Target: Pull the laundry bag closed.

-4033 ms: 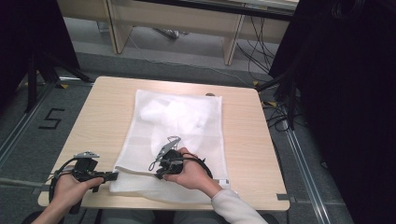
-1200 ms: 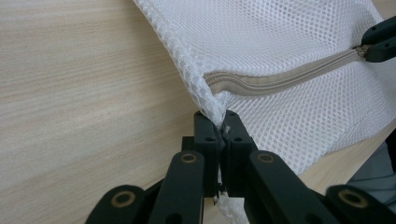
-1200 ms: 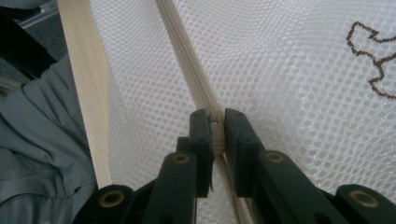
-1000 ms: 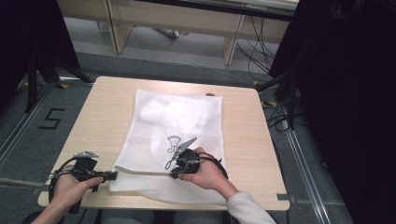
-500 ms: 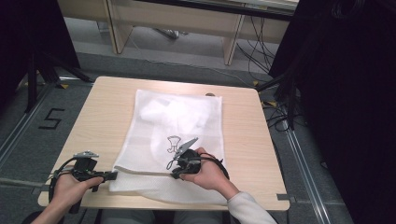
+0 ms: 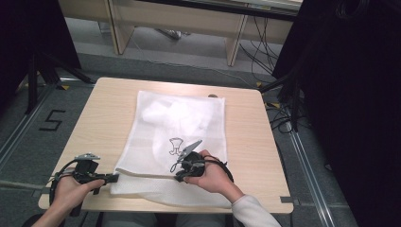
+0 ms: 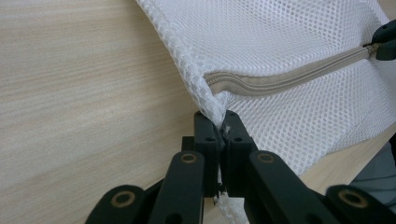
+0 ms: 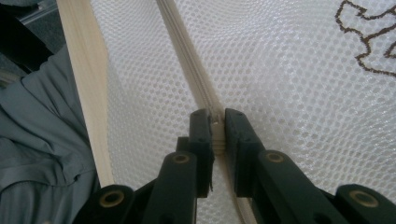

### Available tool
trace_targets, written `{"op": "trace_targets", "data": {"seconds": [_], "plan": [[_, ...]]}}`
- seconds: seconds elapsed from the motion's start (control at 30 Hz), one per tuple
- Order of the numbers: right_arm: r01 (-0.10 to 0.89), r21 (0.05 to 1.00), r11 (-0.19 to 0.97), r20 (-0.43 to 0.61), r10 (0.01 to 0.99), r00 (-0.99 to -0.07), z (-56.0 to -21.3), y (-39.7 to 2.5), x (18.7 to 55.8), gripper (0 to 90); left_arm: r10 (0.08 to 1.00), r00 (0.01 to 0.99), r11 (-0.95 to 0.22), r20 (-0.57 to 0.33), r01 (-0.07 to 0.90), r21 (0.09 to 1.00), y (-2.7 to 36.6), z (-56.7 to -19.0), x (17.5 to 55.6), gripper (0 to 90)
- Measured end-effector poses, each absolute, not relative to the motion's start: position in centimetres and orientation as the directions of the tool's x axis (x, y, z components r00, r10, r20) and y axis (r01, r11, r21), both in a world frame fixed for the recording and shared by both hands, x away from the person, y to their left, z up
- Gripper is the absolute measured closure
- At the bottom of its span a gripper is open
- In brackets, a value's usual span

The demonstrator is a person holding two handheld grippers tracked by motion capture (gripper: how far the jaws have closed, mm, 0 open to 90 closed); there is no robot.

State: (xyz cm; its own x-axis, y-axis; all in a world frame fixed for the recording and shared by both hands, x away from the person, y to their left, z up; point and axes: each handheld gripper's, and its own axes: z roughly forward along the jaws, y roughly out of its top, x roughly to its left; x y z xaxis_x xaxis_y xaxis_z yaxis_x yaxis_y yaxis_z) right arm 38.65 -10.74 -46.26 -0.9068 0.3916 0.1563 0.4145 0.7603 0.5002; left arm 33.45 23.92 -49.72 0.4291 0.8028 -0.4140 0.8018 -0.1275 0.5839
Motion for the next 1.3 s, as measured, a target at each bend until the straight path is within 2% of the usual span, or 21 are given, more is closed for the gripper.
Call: {"op": "trace_targets", "data": {"seconds": [0.17,0.3,1.3], "plan": [[0.389,0.511,0.767,0.146,0.368,-0.918,-46.2,-10.8,38.8,82.6,0.804,0.430,-0.130,-0.412,0.802,0.583,23.9,-49.7,33.5,86.3],[0.416,0.497,0.762,0.156,0.393,-0.906,-46.2,-11.0,38.6,82.6,0.803,0.428,-0.127,-0.414,0.802,0.584,23.9,-49.7,33.5,86.3],[0.406,0.502,0.764,0.139,0.392,-0.910,-46.2,-12.4,38.4,82.6,0.804,0.443,-0.154,-0.397,0.800,0.580,24.1,-49.7,33.5,86.3]]}}
